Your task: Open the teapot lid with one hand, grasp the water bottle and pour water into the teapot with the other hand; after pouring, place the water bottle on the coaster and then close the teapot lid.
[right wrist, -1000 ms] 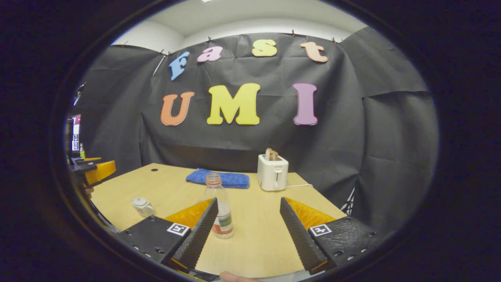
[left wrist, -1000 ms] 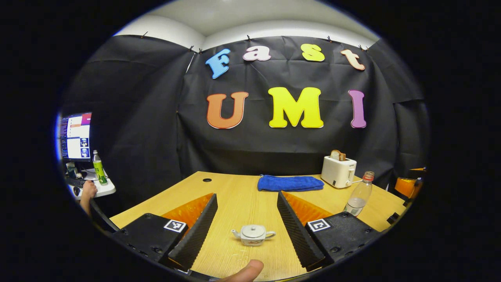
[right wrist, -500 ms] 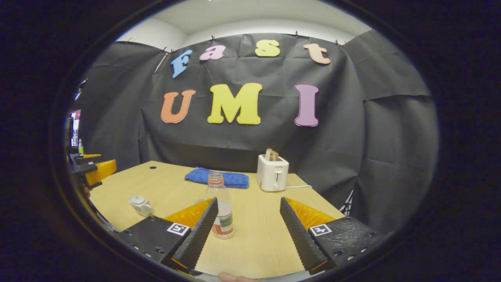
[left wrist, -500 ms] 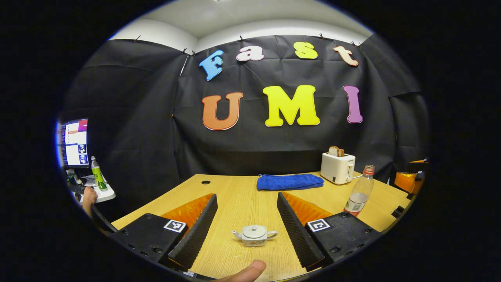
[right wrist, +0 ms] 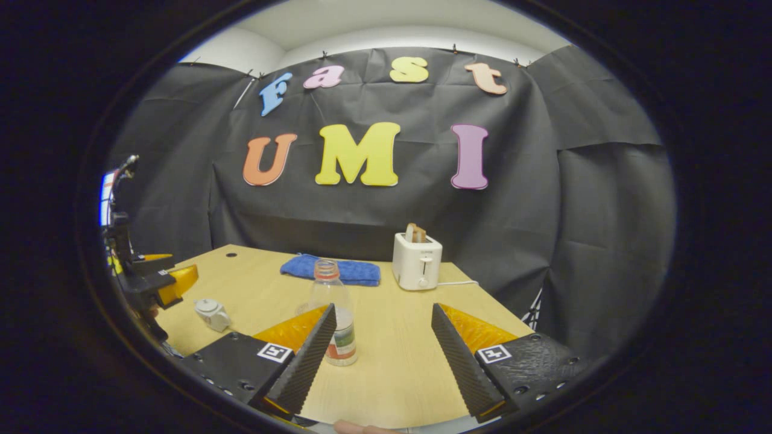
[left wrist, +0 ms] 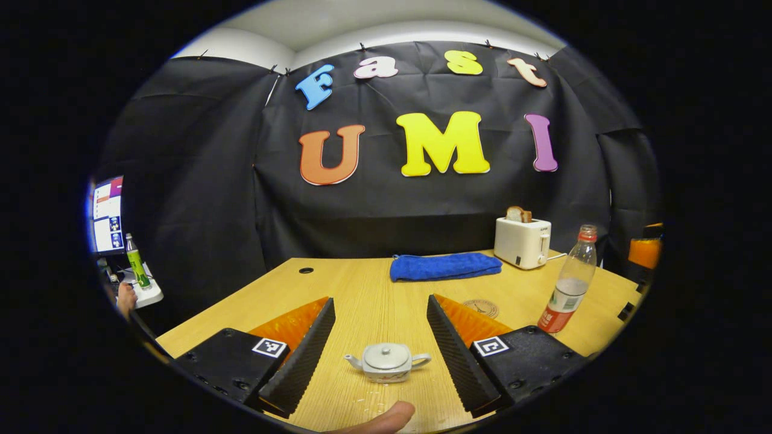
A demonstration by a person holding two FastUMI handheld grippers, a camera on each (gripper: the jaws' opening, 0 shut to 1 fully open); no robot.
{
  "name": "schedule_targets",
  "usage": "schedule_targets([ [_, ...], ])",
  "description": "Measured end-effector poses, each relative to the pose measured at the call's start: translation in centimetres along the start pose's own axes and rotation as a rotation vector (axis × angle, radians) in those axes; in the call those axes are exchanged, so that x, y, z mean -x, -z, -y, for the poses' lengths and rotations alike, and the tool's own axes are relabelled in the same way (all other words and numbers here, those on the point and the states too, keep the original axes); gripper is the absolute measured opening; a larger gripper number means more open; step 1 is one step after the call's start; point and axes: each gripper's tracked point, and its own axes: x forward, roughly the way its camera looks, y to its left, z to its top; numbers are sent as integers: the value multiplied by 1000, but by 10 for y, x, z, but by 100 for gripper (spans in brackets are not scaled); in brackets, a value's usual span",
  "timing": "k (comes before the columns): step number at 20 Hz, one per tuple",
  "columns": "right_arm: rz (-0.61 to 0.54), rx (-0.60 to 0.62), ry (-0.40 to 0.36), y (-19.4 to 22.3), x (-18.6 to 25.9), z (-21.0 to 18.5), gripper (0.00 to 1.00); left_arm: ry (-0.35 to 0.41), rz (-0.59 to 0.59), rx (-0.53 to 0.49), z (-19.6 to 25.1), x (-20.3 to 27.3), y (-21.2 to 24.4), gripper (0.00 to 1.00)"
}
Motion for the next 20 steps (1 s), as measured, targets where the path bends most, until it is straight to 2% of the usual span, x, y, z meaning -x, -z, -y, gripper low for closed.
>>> schedule_targets([
  [5,-14,14,-8,7,-4,-7,95,16,-34,88,-3,-27,29,97],
  [6,-19,16,-9,8,-5,-9,98,10,-49,94,-7,-30,37,97],
  [10,-30,14,-12,11,-7,-11,95,-2,-72,74,-8,-38,50,96],
  [13,-29,14,-11,11,-7,-10,95,36,-52,61,4,-38,45,84],
  [15,-34,13,-11,13,-7,-11,95,48,-70,59,7,-41,51,80],
  [17,-41,14,-11,15,-8,-11,95,44,-89,63,7,-41,55,60],
  [20,-48,15,-17,17,-10,-14,95,40,-108,38,8,-43,60,55],
])
